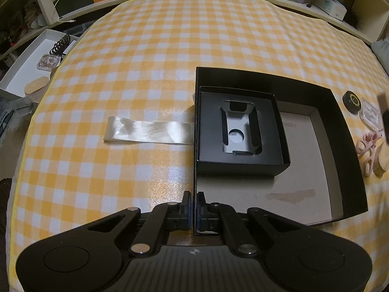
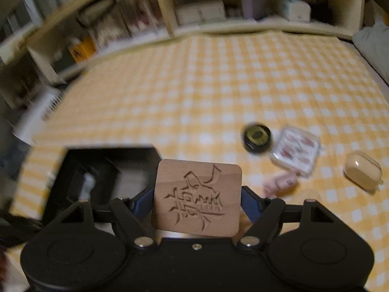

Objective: Organize rigid objects
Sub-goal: 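Move the right tool to the carved wooden tag and grasp it, then place the wooden tag in the box beside the insert tray, release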

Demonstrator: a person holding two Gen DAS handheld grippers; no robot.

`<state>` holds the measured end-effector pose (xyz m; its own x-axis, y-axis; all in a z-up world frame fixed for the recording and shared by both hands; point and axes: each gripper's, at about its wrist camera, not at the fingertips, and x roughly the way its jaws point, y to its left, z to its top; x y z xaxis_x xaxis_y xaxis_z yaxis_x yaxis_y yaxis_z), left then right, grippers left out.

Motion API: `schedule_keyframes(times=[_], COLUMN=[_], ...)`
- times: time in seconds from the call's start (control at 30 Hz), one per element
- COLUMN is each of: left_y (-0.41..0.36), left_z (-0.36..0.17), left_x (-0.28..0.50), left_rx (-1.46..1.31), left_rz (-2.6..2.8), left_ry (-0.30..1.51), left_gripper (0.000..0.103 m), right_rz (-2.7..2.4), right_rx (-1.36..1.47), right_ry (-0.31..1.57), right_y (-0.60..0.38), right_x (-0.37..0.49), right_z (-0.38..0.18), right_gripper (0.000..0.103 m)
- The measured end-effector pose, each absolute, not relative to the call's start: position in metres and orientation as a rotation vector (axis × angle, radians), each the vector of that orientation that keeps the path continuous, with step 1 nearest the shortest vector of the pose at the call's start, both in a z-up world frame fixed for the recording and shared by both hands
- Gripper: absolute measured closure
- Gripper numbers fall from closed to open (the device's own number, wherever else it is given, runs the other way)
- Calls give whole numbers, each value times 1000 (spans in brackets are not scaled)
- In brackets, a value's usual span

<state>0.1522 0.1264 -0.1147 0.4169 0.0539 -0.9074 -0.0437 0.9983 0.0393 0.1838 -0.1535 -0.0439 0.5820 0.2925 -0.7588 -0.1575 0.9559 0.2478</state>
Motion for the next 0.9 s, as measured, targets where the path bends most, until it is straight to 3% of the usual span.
schedule_keyframes(times=[0.23, 0.53, 0.9], left_y=[128, 130, 128], left_z=[-115, -116, -116], left_x=[154, 156, 157], left_rx=[-3, -23, -32], left_rz=[59, 54, 58], left_ry=[1143, 1145, 1144], left_gripper=[99, 99, 99], right_rz=[353, 264, 190], right_rx=[220, 131, 58], right_ry=[923, 1057, 1034], right_y=[-99, -36, -22], right_x=[194, 227, 242], right_z=[-23, -65, -89], right_gripper=[26, 26, 25])
